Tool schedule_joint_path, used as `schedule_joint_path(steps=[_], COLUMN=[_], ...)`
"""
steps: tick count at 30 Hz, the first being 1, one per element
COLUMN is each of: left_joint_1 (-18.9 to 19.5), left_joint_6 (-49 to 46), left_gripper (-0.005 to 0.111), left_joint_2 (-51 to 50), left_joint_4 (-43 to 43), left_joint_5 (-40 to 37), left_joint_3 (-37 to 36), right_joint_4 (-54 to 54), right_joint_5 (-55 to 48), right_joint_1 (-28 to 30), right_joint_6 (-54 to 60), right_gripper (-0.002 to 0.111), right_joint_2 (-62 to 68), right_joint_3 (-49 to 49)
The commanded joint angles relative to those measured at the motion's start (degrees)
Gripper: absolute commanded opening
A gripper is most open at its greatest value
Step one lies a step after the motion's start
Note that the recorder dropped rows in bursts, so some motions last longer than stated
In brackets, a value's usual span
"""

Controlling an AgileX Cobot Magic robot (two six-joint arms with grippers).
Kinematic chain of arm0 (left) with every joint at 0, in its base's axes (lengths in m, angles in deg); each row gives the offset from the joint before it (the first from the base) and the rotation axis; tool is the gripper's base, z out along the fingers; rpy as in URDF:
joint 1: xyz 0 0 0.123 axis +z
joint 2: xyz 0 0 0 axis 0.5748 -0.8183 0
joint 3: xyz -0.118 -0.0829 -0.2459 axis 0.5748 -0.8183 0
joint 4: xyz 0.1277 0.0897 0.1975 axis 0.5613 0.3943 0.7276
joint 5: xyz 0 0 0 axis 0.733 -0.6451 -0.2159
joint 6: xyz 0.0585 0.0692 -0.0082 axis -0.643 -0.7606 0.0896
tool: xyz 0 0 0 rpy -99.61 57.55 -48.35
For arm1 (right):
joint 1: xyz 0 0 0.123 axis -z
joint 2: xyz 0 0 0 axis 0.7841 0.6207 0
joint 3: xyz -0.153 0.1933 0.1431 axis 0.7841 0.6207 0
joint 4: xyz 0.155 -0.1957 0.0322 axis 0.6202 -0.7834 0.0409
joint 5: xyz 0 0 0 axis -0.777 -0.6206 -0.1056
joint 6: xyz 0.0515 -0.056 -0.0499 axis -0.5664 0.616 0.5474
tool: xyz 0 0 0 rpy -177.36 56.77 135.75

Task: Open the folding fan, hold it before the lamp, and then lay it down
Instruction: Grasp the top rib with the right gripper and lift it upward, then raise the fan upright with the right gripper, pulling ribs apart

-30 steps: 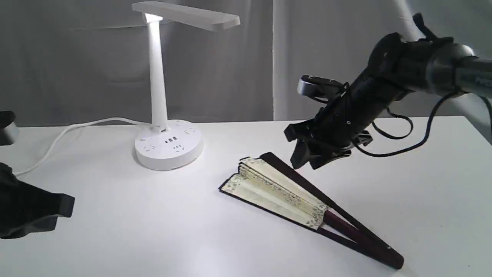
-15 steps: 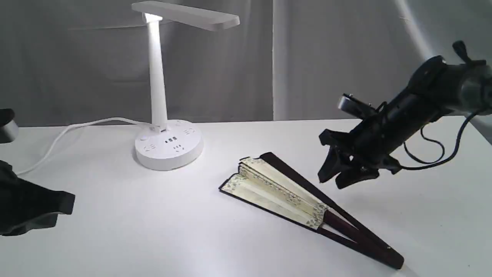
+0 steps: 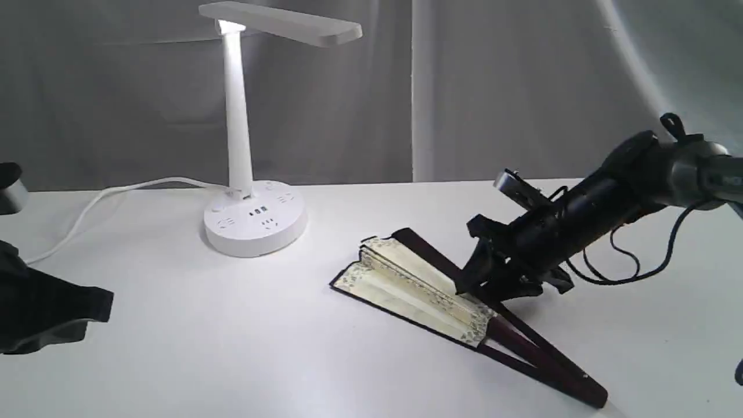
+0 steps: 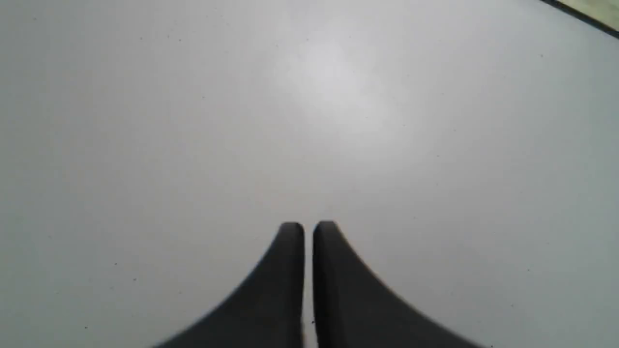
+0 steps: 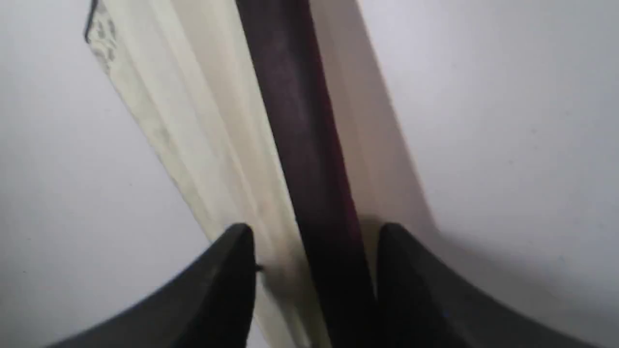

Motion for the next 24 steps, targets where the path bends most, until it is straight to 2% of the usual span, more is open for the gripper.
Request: schedule_joint_path(steps=[1, 6, 8, 11, 14, 18, 24], left_joint_1=[-0.32, -0.32, -0.32, -0.32, -0.32, -0.32, -0.32], left_joint_6=[-0.11, -0.11, -0.11, -0.11, -0.11, -0.11, -0.34], left_gripper=[0.003, 0.003, 0.003, 0.003, 0.003, 0.004, 0.004], left_joint_2=[-0.03, -0.03, -0.03, -0.03, -0.03, -0.03, -0.03], left_joint_4=[-0.28, -0.28, -0.28, -0.28, -0.28, -0.67, -0.84], left_joint_5=[0.86, 0.86, 0.86, 0.86, 0.58, 0.43, 0.43], left_joint_3=[0.12, 0.12, 0.12, 0.12, 0.12, 0.12, 0.12], right_joint_4=[6.81, 7.83, 7.83, 9.22, 11.12, 14.09, 15.31], right_joint_5=[0.17, 2.68, 2.98, 1.92, -0.45, -4.37, -4.68], right_joint_1=[-0.32, -1.06, -1.06, -1.06, -1.06, -1.06, -1.06], right_joint_6=[3.71, 4.34, 5.48, 7.01, 7.16, 8.38, 9.81], right_gripper=[0.041, 0.041, 0.037, 0.022, 0.002, 0.0, 0.0], right_joint_2=[0.85, 2.17, 2.3, 2.3, 2.3, 2.3, 0.63], right_joint_3=[0.13, 0.0, 0.0, 0.0, 0.0, 0.0, 0.0])
